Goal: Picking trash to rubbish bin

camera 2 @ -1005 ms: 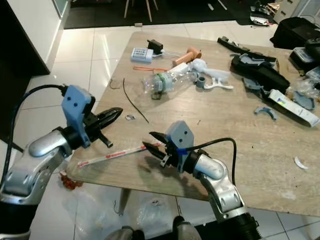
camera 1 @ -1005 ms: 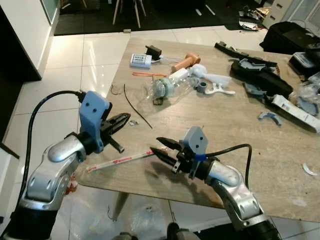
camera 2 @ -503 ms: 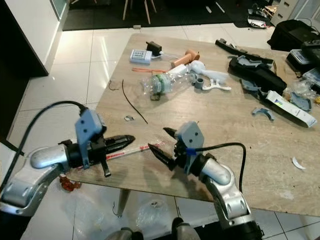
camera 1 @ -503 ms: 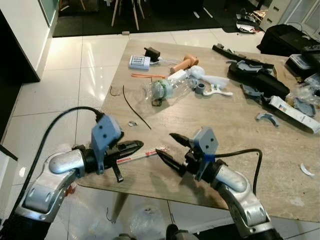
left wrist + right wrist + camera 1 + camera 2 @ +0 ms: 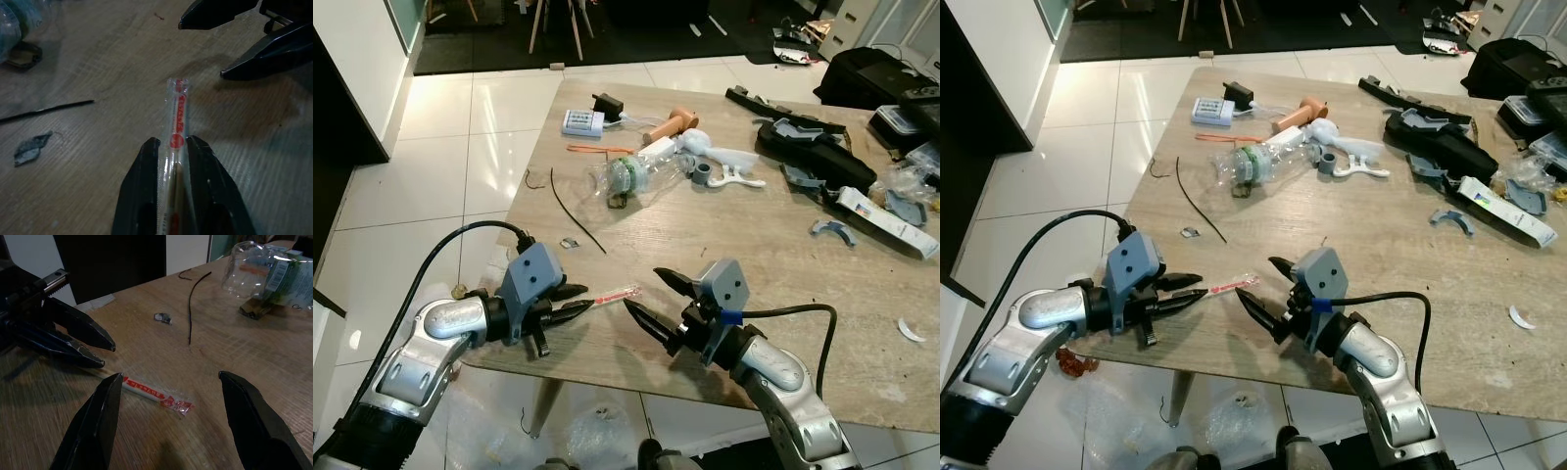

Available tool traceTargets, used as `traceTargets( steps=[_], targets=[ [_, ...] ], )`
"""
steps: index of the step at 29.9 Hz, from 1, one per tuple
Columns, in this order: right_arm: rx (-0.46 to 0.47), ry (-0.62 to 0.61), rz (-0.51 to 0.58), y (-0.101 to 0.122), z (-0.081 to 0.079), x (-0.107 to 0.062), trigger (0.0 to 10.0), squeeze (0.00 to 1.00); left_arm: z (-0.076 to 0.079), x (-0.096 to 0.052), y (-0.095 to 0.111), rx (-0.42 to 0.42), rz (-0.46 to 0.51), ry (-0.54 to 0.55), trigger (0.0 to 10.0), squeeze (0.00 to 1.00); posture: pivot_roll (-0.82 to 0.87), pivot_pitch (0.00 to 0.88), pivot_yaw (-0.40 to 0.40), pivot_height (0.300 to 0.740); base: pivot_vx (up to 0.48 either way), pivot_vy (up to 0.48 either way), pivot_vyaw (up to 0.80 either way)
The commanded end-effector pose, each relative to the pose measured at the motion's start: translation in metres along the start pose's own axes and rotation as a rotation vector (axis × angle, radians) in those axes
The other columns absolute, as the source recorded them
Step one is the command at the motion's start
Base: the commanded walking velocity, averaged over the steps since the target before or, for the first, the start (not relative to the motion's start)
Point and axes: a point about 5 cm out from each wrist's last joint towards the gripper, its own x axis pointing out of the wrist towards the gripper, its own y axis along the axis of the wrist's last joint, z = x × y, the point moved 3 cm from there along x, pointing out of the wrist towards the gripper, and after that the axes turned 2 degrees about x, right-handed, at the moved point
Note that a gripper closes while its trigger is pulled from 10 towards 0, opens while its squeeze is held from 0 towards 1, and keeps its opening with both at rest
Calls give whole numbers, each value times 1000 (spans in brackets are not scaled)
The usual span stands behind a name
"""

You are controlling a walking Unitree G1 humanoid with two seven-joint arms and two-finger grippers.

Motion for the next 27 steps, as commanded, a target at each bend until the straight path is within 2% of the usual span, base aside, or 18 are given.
traceTargets(
  steps=[1, 7, 12, 14, 16, 18, 22, 24, 26, 27],
  targets=[
    [16, 5, -1, -1, -4, -1, 10000, 0, 1, 1, -7, 5, -24, -12, 10000, 1000, -13, 199, 1, 740, 0, 0, 0],
    [26, 7, -1, 0, -6, -2, 10000, 0, -2, -1, -10, -3, -28, -19, 10000, 1000, -14, 201, 3, 740, 0, 0, 0],
    [61, 52, -20, -2, -12, -7, 10000, 0, -5, -4, -10, -51, -13, -39, 10000, 1000, -12, 206, 3, 740, 0, 0, 0],
    [43, 18, -24, -3, -8, -12, 10000, 0, -6, -8, -10, -69, -15, -47, 10000, 1000, -12, 209, 2, 740, 0, 0, 0],
    [-27, -48, -25, -5, 0, -18, 10000, 0, -8, -12, -12, -87, -21, -47, 10000, 1000, -10, 211, 1, 740, 0, 0, 0],
    [-66, -47, -44, -9, -1, -21, 10000, 0, -8, -13, -13, -103, -26, -53, 10000, 1000, -8, 211, 1, 740, 0, 0, 0],
    [-77, -26, -69, -14, -6, -24, 10000, 0, -6, -13, -15, -114, -29, -69, 10000, 1000, -7, 212, 1, 740, 0, 0, 0],
    [17, 27, -107, -18, -18, -26, 10000, 0, -3, -14, -17, -134, -34, -91, 10000, 1000, -9, 211, 2, 740, 0, 0, 0],
    [37, 38, -115, -18, -20, -27, 10000, 0, -2, -14, -17, -137, -36, -95, 10000, 1000, -9, 211, 2, 740, 0, 0, 0],
    [78, 69, -122, -17, -26, -26, 10000, 0, -1, -14, -18, -149, -39, -105, 10000, 1000, -9, 211, 2, 740, 0, 0, 0]
  ],
)
